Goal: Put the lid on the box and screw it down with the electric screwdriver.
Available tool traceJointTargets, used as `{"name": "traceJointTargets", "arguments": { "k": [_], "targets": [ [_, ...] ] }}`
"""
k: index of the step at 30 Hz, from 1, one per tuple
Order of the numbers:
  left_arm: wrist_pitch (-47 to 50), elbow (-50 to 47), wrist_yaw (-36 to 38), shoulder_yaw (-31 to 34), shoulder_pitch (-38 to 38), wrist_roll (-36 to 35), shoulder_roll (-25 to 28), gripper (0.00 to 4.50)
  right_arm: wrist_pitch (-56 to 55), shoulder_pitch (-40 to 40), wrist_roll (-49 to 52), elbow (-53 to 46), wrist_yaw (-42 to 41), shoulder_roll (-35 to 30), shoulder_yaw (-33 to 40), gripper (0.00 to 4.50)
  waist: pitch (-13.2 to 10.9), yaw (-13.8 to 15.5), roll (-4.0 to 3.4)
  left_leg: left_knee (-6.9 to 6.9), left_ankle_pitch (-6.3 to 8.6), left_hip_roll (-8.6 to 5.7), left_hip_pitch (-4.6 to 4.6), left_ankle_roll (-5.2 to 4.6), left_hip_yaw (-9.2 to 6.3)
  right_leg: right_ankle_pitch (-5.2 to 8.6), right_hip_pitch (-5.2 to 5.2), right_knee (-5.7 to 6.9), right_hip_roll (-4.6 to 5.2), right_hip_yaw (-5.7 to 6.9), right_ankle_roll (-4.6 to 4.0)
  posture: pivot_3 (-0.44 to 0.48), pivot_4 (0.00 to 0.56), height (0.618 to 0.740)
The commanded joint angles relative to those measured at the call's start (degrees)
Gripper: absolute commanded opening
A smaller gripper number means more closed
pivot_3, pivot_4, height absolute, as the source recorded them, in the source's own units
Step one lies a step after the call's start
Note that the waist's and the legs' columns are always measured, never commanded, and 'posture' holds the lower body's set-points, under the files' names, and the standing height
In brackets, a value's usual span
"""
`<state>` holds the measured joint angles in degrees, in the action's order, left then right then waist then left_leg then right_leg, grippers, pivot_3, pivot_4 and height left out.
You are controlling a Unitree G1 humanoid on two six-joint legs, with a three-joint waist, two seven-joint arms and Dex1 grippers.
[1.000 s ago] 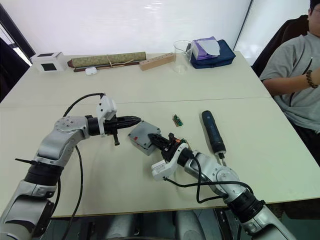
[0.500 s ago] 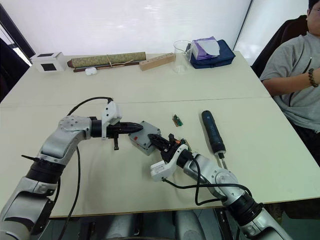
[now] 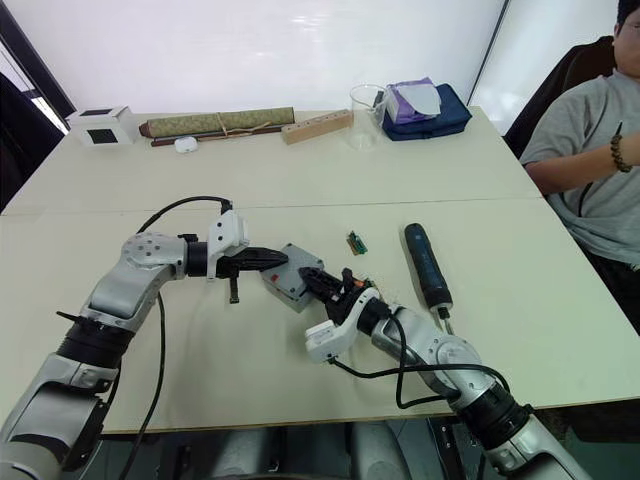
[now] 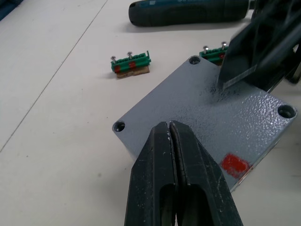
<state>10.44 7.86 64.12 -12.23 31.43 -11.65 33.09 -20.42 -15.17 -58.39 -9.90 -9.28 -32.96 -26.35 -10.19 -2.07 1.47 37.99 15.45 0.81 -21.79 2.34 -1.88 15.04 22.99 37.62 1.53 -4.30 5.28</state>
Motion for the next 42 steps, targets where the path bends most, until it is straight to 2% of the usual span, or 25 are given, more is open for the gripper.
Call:
{"name": "traceJointTargets", "arguments": {
  "k": [1, 4, 5, 14, 21, 24, 25, 28, 32, 36, 38, 42],
  "targets": [
    [0.5, 2.6, 0.4, -3.7, -2.2, 4.3, 0.6, 0.0, -1.1, 0.8, 1.6, 1.2, -2.8, -2.0, 0.5, 3.31, 0.1, 0.0, 0.02, -0.1, 0.02, 0.01, 0.35, -0.03, 0.0, 0.02, -0.35, -0.14, -0.01, 0.0, 0.01, 0.0, 0.15, 0.736],
    [0.0, 3.7, 0.1, -4.8, -2.5, 6.3, 0.7, 0.0, -3.2, -0.1, 2.7, 1.3, -2.3, -3.2, 1.2, 4.31, 0.5, 0.0, -0.01, -0.14, 0.05, 0.02, 0.49, -0.07, 0.0, 0.2, -0.57, -0.33, 0.0, 0.01, -0.15, 0.0, 0.15, 0.736],
    [-0.3, 4.0, 0.1, -5.1, -2.6, 6.9, 0.7, 0.0, -3.9, -0.4, 2.9, 1.3, -2.1, -3.6, 1.3, 4.44, 0.6, 0.0, -0.02, -0.14, 0.05, 0.01, 0.49, -0.07, 0.0, 0.2, -0.59, -0.36, 0.01, 0.01, -0.15, 0.0, 0.15, 0.736],
    [-1.9, 5.7, -0.1, -7.2, -2.2, 10.6, 0.6, 0.0, -11.3, -1.9, 6.0, 0.6, -1.7, -7.2, 2.4, 4.44, 1.0, 0.0, -0.11, -0.14, 0.09, 0.01, 0.5, -0.14, 0.02, 0.22, -0.63, -0.42, 0.03, 0.0, -0.13, 0.0, 0.15, 0.736],
    [-0.7, 4.5, -0.1, -7.1, -2.6, 10.3, 0.1, 0.0, -12.9, -1.6, 8.4, -0.1, -3.3, -7.9, 4.0, 4.44, 1.1, -0.2, -0.15, -0.15, 0.09, 0.01, 0.5, -0.15, 0.02, 0.23, -0.61, -0.41, 0.02, -0.01, -0.12, 0.0, 0.15, 0.736],
    [-0.3, 3.0, -0.9, -5.1, -2.8, 8.2, -0.5, 0.0, -11.4, -1.3, 15.4, -0.7, -8.1, -7.8, 5.4, 4.44, 1.0, -0.1, -0.15, -0.15, 0.09, 0.01, 0.5, -0.15, 0.01, 0.24, -0.62, -0.42, 0.02, -0.01, -0.12, 0.0, 0.15, 0.736],
    [0.7, 1.4, -1.4, -3.0, -2.8, 5.7, -1.2, 0.0, -8.0, -0.5, 21.6, -1.8, -12.4, -7.2, 6.0, 4.44, 1.0, -0.1, -0.15, -0.15, 0.09, 0.01, 0.49, -0.15, 0.01, 0.24, -0.62, -0.42, 0.02, -0.01, -0.12, 0.0, 0.15, 0.736],
    [4.1, -3.1, -2.9, 2.1, -2.9, 0.6, -2.2, 0.0, -1.7, 0.4, 34.7, -4.3, -21.0, -6.3, 7.3, 3.76, 0.9, -0.2, -0.09, -0.14, 0.11, 0.06, 0.43, -0.17, 0.01, 0.24, -0.56, -0.42, 0.02, -0.02, -0.11, 0.0, 0.15, 0.736],
    [6.7, -6.3, -5.5, 5.5, -2.5, -1.3, -1.7, 0.0, 11.7, 0.8, 43.6, -6.9, -27.5, -3.6, 9.8, 2.32, 0.6, -0.3, -0.08, -0.14, 0.11, 0.09, 0.33, -0.18, -0.04, 0.22, -0.44, -0.4, 0.0, 0.0, -0.1, 0.0, 0.15, 0.736],
    [8.4, -7.9, -8.0, 8.2, -2.7, -0.9, 0.8, 0.0, 28.8, 1.1, 51.9, -10.1, -35.8, -2.8, 10.2, 0.66, 0.2, -0.3, -0.04, -0.16, 0.11, 0.1, 0.25, -0.18, -0.04, 0.22, -0.35, -0.4, 0.0, 0.01, -0.09, 0.0, 0.15, 0.736],
    [8.1, -7.2, -8.7, 8.4, -3.6, -0.5, 1.5, 0.0, 36.4, 0.3, 51.9, -11.3, -37.9, -2.8, 9.2, 0.04, 0.1, -0.3, -0.1, -0.24, 0.11, 0.1, 0.24, -0.18, -0.01, 0.21, -0.28, -0.4, 0.01, 0.0, -0.08, 0.0, 0.15, 0.736],
    [6.1, -3.9, -10.6, 7.9, -5.5, 1.3, 1.8, 0.0, 50.7, -2.4, 56.0, -13.7, -38.6, 2.0, 8.5, 0.04, 0.0, -0.4, -0.05, -0.44, 0.11, 0.1, 0.24, -0.18, 0.01, 0.2, -0.17, -0.41, 0.02, 0.0, -0.06, 0.0, 0.15, 0.736]
  ]
}}
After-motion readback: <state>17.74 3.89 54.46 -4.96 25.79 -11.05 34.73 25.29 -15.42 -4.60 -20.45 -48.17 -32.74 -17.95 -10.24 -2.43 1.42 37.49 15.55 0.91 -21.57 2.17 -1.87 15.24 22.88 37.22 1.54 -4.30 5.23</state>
